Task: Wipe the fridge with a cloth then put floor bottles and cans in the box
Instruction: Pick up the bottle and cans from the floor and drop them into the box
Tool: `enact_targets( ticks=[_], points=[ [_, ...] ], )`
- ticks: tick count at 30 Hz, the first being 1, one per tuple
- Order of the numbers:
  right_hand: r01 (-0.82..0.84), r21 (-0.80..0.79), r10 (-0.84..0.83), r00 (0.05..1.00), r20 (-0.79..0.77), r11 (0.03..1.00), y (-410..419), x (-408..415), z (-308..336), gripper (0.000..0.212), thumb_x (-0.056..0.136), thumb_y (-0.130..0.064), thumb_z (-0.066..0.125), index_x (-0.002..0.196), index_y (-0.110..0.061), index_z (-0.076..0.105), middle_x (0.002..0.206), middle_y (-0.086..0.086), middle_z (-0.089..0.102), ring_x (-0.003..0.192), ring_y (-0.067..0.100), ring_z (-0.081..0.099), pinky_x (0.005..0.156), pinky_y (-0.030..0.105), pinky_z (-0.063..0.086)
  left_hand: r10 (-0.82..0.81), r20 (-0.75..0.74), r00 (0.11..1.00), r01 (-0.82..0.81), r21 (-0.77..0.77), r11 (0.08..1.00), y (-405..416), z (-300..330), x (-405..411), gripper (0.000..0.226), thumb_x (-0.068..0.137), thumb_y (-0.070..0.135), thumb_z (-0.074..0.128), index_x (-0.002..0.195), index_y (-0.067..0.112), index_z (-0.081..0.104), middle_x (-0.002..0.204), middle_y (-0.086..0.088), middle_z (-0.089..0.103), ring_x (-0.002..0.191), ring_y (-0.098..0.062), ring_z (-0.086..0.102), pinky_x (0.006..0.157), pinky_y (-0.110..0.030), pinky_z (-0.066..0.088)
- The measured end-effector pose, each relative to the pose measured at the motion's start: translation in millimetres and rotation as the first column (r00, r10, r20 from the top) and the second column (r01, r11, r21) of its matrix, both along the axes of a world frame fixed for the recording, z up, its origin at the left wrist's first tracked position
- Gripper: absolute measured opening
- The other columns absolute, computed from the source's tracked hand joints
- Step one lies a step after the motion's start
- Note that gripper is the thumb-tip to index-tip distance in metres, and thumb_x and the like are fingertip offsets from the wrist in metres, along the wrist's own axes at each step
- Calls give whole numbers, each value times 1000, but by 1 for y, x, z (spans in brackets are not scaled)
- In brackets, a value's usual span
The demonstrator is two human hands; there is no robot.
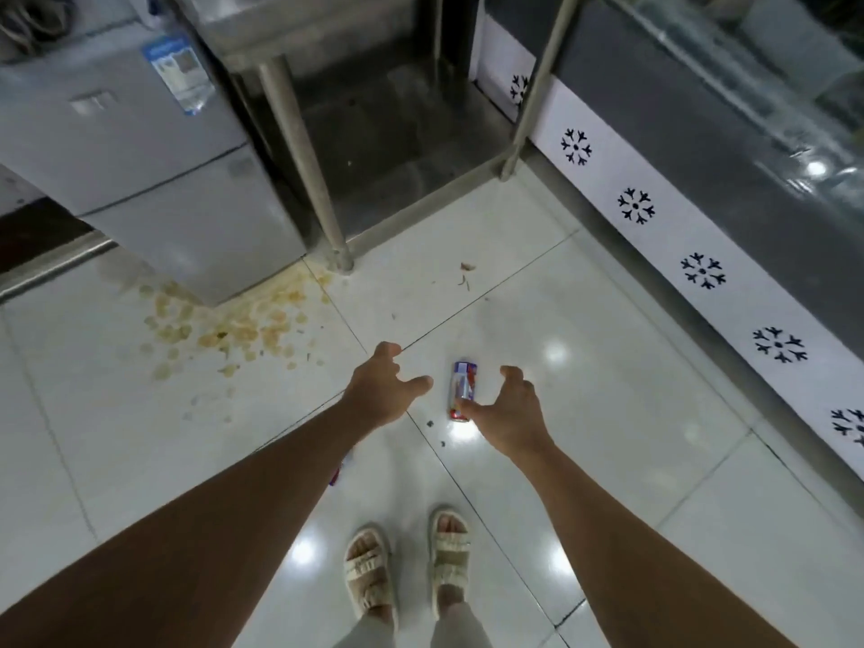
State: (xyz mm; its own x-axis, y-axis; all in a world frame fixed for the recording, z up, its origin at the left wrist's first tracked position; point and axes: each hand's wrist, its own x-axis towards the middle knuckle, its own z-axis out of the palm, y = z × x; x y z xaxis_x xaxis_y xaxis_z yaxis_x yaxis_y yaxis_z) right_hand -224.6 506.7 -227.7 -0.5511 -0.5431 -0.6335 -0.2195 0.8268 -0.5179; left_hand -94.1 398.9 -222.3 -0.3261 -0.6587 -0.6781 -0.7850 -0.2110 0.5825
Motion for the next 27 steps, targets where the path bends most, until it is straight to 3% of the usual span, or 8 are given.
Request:
enact_targets(
  ticks=[4,9,18,27],
  points=[
    [16,48,-16,1000,8,999,-4,-13,-78,77,76,-32,73,136,-8,33,129,14,44,117,27,47,87,30,38,-19,42,999,19,-1,1000,-3,-76,-16,65,79,39,67,133,18,38,129,-8,54,113,-24,53,92,-34,44],
    [30,83,-31,999,13,996,-5,-29,-193,75,77,-34,71,136,-9,31,129,12,43,115,24,48,81,26,36,-55,73,996,56,-1,998,-7,-187,-33,67,79,39,67,135,17,36,130,-7,54,116,-24,53,92,-34,44],
    [-3,90,9,998,-63,996,-8,-39,-397,81,77,-37,72,139,-10,28,133,13,41,116,26,49,92,36,49,-88,107,990,92,-27,995,2,-386,-45,68,81,33,67,137,13,34,135,-9,51,120,-25,50,95,-35,41],
    [88,104,-67,980,-190,991,-16,-44,-542,101,73,-42,74,145,-6,13,139,20,32,126,33,38,100,47,43,-89,102,991,97,-75,992,6,-512,-37,68,81,33,67,137,12,34,135,-8,50,122,-26,48,101,-40,41]
  ],
)
